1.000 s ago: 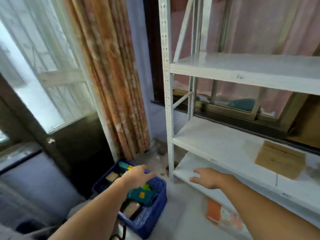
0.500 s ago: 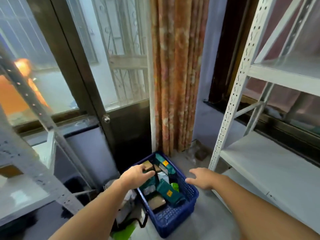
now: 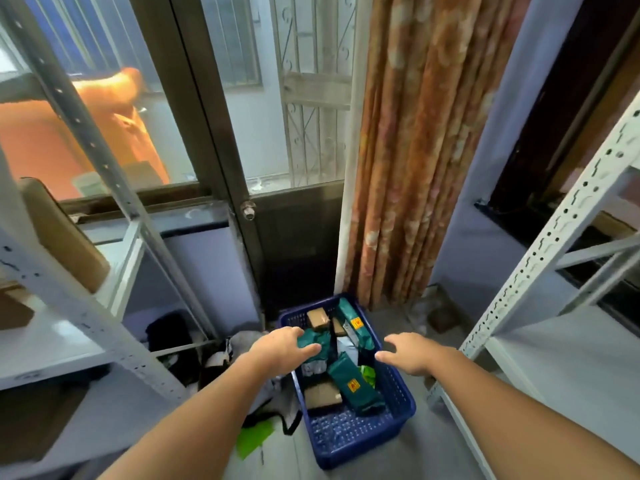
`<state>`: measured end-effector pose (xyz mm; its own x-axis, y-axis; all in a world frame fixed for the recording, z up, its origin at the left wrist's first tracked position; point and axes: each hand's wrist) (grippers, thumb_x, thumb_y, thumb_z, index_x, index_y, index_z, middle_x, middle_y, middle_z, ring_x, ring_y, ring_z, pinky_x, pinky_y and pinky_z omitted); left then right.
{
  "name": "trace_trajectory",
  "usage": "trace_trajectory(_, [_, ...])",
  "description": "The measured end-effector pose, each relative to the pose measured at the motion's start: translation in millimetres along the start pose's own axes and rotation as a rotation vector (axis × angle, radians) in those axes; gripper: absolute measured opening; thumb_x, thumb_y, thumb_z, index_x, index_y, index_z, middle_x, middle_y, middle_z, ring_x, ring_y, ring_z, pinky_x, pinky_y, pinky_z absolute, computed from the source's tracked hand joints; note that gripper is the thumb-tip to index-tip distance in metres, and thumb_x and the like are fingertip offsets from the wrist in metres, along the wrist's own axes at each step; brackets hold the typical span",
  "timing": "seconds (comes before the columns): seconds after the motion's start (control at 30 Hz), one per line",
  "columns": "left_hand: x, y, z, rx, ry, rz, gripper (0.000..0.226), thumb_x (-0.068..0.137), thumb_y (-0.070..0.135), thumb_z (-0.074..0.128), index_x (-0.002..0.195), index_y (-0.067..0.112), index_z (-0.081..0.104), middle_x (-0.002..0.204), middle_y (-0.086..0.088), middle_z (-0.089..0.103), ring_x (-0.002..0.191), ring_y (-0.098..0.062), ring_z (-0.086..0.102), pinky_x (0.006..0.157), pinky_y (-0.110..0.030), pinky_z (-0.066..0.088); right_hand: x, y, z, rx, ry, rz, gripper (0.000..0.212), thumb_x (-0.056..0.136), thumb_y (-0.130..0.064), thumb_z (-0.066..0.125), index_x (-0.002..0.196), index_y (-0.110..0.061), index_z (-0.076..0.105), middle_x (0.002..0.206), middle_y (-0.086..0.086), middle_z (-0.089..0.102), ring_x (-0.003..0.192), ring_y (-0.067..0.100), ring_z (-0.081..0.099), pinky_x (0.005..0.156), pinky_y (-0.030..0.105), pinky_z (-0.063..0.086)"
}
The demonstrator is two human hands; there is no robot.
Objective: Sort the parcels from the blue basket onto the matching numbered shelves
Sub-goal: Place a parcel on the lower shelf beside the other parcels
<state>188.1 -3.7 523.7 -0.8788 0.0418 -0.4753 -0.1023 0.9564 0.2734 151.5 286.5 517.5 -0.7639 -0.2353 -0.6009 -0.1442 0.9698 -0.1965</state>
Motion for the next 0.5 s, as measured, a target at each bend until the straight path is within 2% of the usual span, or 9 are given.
trace_trajectory(0.27, [78,-19,-12,-0.027,-0.071,-0.028,0.087,0.089,0.078,0.043,0.153,0.017,0.042,0.154,-0.004,0.048,0.137,-0.023,0.049,0.110,-0.038,0.042,71,5,-8,0.034,-0.063,0.021,0.080,0.094,-0.070,0.040,0.157,-0.021,0.030,0.161,0.008,0.035,0.142,0.028,0.039,0.113,0.042,0.037])
trace_trajectory(0.4, [124,-22,-22,0.001,-0.125,0.016,0.086,0.092,0.075,0.043,0.154,0.016,0.039,0.153,-0.006,0.050,0.135,-0.023,0.052,0.110,-0.037,0.043,98,10,-8,0.073,-0.087,0.083,0.078,0.097,-0.068,0.039,0.157,-0.019,0.031,0.160,0.009,0.035,0.142,0.030,0.040,0.110,0.041,0.037])
trace_trajectory(0.5, [153,-22,-29,0.042,-0.170,0.068,0.084,0.094,0.073,0.043,0.155,0.015,0.037,0.158,-0.006,0.043,0.141,-0.024,0.046,0.113,-0.035,0.039,116,15,-5,0.117,-0.104,0.129,0.077,0.097,-0.067,0.039,0.157,-0.019,0.031,0.159,0.010,0.036,0.141,0.030,0.040,0.109,0.042,0.037])
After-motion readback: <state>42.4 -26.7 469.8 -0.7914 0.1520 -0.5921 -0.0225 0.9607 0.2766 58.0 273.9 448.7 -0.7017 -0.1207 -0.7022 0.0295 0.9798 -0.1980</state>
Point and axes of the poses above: each hand's wrist, its own x-axis towards the middle knuckle, its own z-axis out of the palm, y = z × x
